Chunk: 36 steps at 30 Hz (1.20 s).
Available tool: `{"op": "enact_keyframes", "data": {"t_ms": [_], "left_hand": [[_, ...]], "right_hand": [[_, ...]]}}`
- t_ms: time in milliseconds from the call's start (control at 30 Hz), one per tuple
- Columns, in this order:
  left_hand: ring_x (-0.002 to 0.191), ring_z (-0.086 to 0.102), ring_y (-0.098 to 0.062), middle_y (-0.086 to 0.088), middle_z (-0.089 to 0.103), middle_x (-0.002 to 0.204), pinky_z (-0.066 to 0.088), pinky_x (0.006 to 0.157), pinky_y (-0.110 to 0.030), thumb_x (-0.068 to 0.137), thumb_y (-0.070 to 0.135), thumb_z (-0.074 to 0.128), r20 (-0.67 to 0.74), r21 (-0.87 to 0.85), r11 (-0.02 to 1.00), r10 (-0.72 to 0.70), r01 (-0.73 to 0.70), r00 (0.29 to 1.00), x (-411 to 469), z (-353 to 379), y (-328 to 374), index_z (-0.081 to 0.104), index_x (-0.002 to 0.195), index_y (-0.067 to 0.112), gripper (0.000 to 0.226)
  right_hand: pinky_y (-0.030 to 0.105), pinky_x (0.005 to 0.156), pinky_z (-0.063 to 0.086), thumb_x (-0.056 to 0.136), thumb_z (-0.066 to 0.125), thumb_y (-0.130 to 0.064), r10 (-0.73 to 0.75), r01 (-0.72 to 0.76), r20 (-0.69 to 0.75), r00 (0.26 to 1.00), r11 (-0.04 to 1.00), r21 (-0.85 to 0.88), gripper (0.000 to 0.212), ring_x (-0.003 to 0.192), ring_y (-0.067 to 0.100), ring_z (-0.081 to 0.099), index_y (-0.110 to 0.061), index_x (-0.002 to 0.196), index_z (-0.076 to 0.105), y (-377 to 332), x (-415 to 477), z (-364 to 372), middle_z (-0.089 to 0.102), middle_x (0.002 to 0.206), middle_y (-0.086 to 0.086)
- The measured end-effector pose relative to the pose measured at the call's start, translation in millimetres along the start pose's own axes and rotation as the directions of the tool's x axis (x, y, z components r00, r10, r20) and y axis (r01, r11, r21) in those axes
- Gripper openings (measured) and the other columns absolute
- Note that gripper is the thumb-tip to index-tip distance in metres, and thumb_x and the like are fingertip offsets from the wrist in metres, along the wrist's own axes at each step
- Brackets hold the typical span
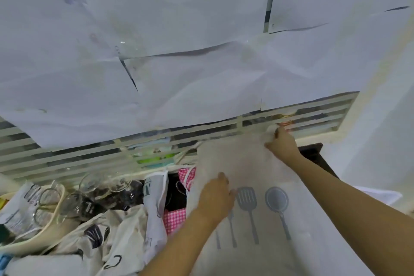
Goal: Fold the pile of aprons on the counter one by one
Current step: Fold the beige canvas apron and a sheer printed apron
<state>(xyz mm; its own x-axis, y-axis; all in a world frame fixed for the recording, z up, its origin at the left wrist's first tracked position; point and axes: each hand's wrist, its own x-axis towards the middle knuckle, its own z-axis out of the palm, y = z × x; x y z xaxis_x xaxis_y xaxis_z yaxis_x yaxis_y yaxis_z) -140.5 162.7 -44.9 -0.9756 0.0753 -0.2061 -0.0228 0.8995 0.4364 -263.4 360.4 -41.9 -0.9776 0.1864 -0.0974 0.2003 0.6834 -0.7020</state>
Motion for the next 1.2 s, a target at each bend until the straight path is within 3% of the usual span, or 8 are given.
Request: {"op": "enact_keyframes", "data": {"t_ms": [200,400,500,633,767,933,1033,1200], "left_hand": [[0.127,0.044,-0.046,-0.029,0.045,0.136,0.035,0.106,-0.049,0.051,0.069,0.078,0.057,0.225,0.963,-0.164,0.148,0.985,-21.8,99.8,4.9,0.037,0.14,-0.003,0.121],[0.146,-0.012,-0.036,-0.013,-0.013,0.16,-0.009,0.115,-0.051,0.077,0.067,0.059,0.223,0.2,0.966,-0.209,0.165,0.952,-28.9,119.2,-22.1,-0.013,0.151,0.015,0.116],[0.144,-0.019,-0.037,-0.005,-0.026,0.155,-0.01,0.11,-0.062,0.065,0.085,0.045,0.207,0.238,0.949,-0.256,0.206,0.944,-35.5,113.2,-31.0,-0.016,0.151,0.019,0.124],[0.148,-0.008,-0.028,-0.009,-0.006,0.161,-0.003,0.114,-0.055,0.082,0.064,0.056,-0.045,0.116,0.967,-0.224,0.228,0.973,-44.4,100.7,-49.5,0.01,0.154,0.016,0.097],[0.123,0.045,-0.035,-0.016,0.051,0.13,0.037,0.1,-0.041,0.078,0.027,0.077,-0.412,-0.334,0.906,-0.389,0.261,0.824,-65.6,72.6,-63.7,0.052,0.129,0.006,0.061],[0.093,0.058,-0.025,-0.004,0.06,0.093,0.039,0.079,-0.027,0.085,0.032,0.071,-0.114,-0.543,0.659,-0.673,0.521,0.731,-81.6,43.9,-76.5,0.063,0.098,0.005,0.031],[0.072,0.055,-0.021,-0.004,0.057,0.074,0.04,0.066,-0.026,0.086,0.029,0.07,0.069,-0.474,0.682,-0.602,0.557,0.796,-87.2,39.5,-74.5,0.056,0.071,0.011,0.027],[0.046,0.044,-0.012,-0.004,0.051,0.055,0.038,0.049,-0.019,0.092,0.039,0.061,0.185,-0.614,0.605,-0.514,0.507,0.838,-115.3,41.0,-62.6,0.052,0.064,0.009,0.042]], "right_hand": [[0.029,0.103,0.037,0.071,0.073,0.005,-0.459,0.425,-0.168,0.872,0.882,-0.205,0.044,0.123,0.037,0.038,0.006,0.108,0.05,51.5,-76.2,51.4,0.041,0.13,0.025],[0.048,0.103,0.039,0.089,0.045,-0.027,-0.607,0.588,0.082,0.791,0.716,-0.376,0.046,0.137,0.033,0.027,-0.021,0.134,0.041,131.9,-147.0,58.0,0.026,0.151,0.013],[0.057,0.107,0.024,0.095,0.023,-0.057,-0.389,0.402,0.142,0.91,0.749,-0.526,0.057,0.138,0.037,0.025,-0.029,0.142,0.038,176.2,-146.6,29.3,0.027,0.152,0.012],[0.058,0.112,0.014,0.093,0.037,-0.061,0.159,-0.077,0.104,0.982,0.832,-0.549,0.07,0.145,0.038,0.004,-0.033,0.152,0.013,217.5,-131.8,-18.7,0.001,0.159,0.015],[0.049,0.105,0.036,0.09,0.063,-0.019,-0.092,0.139,0.14,0.986,0.914,-0.382,0.058,0.134,0.041,0.035,-0.008,0.142,0.04,203.0,-142.6,-26.4,0.026,0.153,0.02],[0.044,0.094,0.047,0.088,0.043,-0.053,-0.304,0.434,0.396,0.867,0.85,-0.298,0.065,0.122,0.036,0.052,-0.013,0.139,0.047,170.7,-179.2,8.4,0.042,0.146,0.014],[0.05,0.111,0.027,0.072,0.004,-0.079,-0.15,0.384,0.472,0.869,0.807,-0.45,0.094,0.145,0.033,0.016,-0.031,0.152,0.01,181.8,-173.8,17.9,0.005,0.161,0.003],[0.053,0.116,0.008,0.091,0.035,-0.065,0.017,0.305,0.573,0.819,0.834,-0.46,0.074,0.147,0.026,-0.008,-0.043,0.149,-0.005,186.5,-159.4,15.3,-0.016,0.159,-0.01]]}}
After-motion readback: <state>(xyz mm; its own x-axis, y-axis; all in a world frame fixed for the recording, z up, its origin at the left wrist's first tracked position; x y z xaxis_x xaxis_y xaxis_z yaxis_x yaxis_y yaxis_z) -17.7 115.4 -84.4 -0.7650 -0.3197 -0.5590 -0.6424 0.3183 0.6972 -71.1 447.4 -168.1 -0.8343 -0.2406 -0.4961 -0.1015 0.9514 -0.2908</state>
